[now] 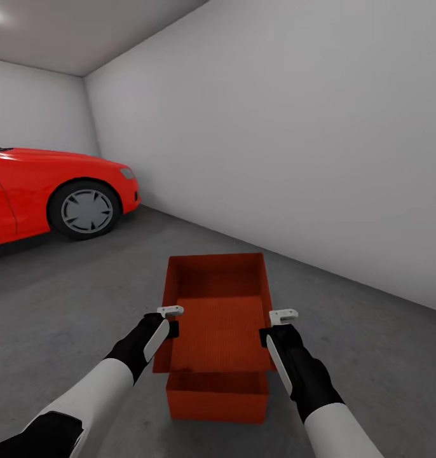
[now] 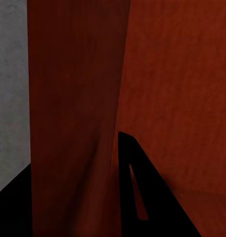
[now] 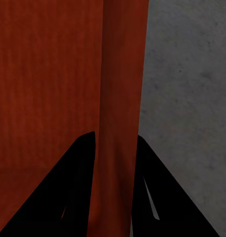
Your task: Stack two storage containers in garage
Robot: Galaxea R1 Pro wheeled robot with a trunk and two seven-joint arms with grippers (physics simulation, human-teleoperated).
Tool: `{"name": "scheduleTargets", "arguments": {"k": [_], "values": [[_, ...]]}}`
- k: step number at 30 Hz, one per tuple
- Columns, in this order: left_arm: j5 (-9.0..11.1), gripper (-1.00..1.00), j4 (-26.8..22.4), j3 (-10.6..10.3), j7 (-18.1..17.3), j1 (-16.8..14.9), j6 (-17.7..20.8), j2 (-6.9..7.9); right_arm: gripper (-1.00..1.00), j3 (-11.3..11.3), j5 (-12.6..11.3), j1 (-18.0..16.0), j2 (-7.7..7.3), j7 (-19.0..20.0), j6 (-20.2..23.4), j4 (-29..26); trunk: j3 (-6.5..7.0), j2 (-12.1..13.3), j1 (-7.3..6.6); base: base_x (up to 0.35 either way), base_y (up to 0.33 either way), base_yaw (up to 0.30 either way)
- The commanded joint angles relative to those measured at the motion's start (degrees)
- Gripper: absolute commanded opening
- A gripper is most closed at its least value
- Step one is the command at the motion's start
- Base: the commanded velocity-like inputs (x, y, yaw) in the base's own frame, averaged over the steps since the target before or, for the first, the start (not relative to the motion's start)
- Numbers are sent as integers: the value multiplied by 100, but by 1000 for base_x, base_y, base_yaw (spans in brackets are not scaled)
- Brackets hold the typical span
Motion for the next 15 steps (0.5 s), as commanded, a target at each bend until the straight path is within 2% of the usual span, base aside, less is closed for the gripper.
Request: {"name": "scheduleTargets", "arguments": {"k": [1,15], "values": [[-181,-100,-10,11,-8,-1,-76,-152,-100,214,-177,5,143,21,-19,9,0,0,0,0,0,0],[-181,-100,-11,11,-8,-1,-76,-152,-100,214,-177,5,143,21,-19,8,0,0,0,3,0,0]]}}
